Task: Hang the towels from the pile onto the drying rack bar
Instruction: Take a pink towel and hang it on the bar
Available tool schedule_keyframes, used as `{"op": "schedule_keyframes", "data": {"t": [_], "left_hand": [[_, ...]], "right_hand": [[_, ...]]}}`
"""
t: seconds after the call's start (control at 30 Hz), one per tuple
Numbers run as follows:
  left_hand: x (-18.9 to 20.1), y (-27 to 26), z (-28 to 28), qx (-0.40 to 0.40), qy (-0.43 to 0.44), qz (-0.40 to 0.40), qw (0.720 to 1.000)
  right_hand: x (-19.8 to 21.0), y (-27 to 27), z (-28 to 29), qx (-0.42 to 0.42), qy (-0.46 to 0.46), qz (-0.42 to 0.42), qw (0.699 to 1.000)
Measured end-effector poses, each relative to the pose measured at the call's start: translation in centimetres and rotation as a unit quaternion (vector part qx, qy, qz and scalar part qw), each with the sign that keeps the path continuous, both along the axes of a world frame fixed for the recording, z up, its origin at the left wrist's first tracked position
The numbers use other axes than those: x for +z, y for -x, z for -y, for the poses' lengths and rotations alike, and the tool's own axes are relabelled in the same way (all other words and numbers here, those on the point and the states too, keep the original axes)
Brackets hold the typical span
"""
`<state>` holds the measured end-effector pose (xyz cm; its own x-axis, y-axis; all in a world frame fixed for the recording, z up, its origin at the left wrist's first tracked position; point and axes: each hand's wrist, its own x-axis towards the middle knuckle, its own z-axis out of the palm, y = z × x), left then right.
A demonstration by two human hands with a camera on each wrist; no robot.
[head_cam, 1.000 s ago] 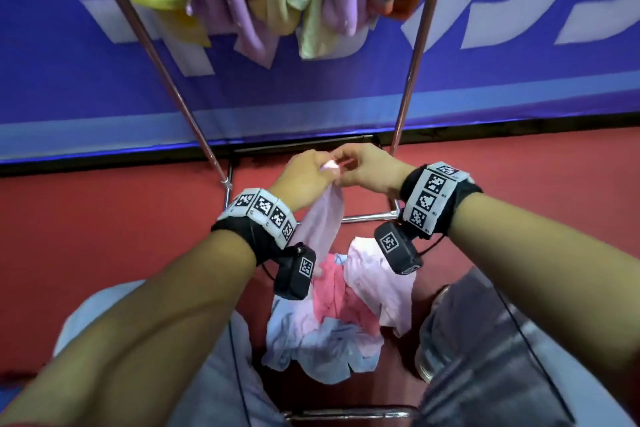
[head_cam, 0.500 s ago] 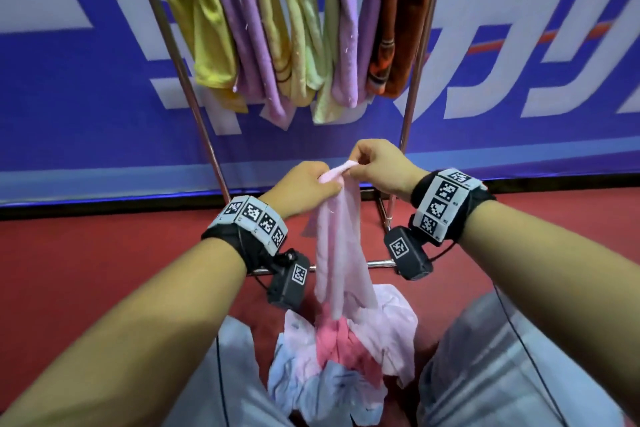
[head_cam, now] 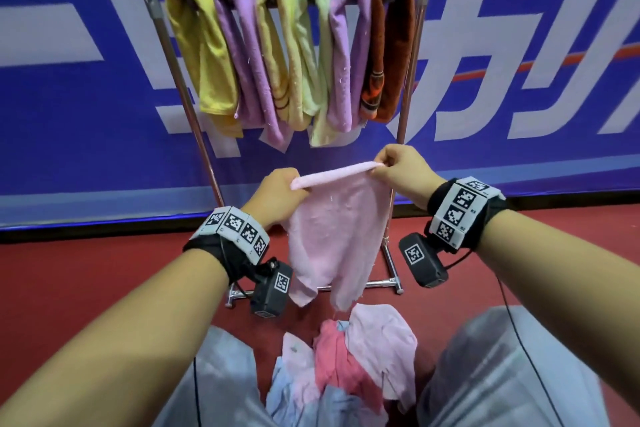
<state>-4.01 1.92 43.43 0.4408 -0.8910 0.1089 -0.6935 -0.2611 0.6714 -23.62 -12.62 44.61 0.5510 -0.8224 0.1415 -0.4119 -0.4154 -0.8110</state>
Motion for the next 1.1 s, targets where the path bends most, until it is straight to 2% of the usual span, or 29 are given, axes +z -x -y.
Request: {"op": "schedule_keyframes", "data": {"t": [0.07,0.17,0.23,0.43,0.57,0.7,0.8,1.0,1.1], "left_hand": [[0.9,0.6,0.6,-0.015,0.016,0.012,1.0],[2.0,2.1,1.4,-0.066,0.035,-0.006,0.997],[2.2,2.8,1.7,-0.089,0.039,-0.01,0.995],[2.2,1.5,0.9,-0.049,0.083,-0.031,0.995],[2.1,0.8,0.0,-0.002,0.068,-0.121,0.99],[0.6,1.0,-1.3,-0.039,-0.006,-0.177,0.983],[-0.8,1.8,-1.7,-0.047,-0.033,-0.213,0.975],[-0.9,2.6,-0.9,-0.002,0.094,-0.27,0.958],[-0.6,2.7,-0.2,0.019,0.114,-0.277,0.954]], "right_hand": [[0.5,-0.4,-1.1,0.077,-0.017,-0.007,0.997],[1.6,-2.1,-3.8,0.213,-0.038,-0.001,0.976],[1.7,-3.4,-4.9,0.248,-0.038,0.005,0.968],[1.2,-4.2,-4.4,0.223,-0.002,-0.068,0.973],[1.3,-4.6,-4.6,0.163,-0.069,0.039,0.983],[1.7,-4.9,-4.3,0.125,-0.144,0.137,0.972],[1.9,-5.0,-4.3,0.106,-0.189,0.171,0.961],[1.3,-3.9,-3.8,0.068,-0.199,0.164,0.964],[0.9,-3.0,-3.5,0.047,-0.183,0.142,0.972]]}}
